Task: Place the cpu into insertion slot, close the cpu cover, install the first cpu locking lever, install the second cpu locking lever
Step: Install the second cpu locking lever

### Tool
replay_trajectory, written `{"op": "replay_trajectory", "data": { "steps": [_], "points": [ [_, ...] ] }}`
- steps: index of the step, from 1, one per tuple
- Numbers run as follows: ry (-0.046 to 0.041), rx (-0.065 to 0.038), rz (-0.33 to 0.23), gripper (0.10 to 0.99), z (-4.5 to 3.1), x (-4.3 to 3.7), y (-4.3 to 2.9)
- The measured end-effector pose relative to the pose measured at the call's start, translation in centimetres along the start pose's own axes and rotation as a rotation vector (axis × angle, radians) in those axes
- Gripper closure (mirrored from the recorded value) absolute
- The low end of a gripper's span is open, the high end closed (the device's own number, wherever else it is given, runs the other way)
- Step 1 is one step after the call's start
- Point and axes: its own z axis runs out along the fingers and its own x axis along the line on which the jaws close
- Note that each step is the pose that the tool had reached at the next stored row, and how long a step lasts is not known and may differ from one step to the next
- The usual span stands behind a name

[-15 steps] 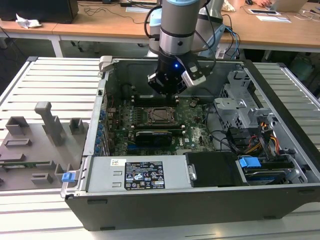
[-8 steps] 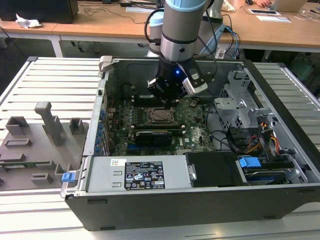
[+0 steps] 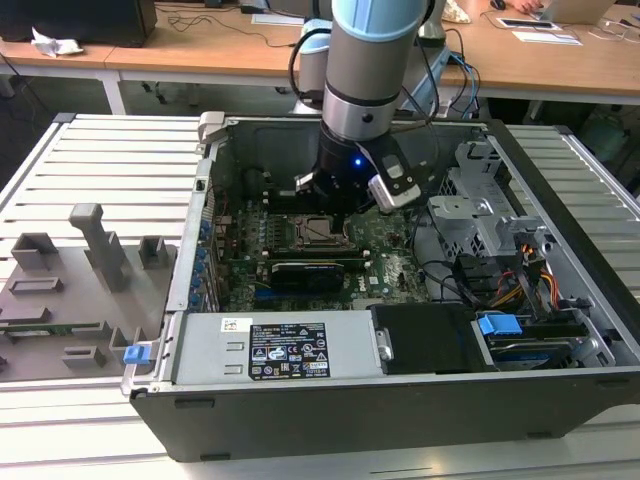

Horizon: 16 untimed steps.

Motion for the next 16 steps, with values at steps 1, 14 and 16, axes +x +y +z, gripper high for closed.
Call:
{"op": "replay_trajectory", "data": {
  "steps": [1,14,16],
  "points": [
    [0.0000,0.000,-0.001,0.980,0.00,0.12,-0.18],
    [0.0010,-0.009,-0.015,0.980,1.27,3.39,-0.69],
    [0.0004,-0.019,-0.016,0.980,1.36,3.72,-0.86]
  ]
}}
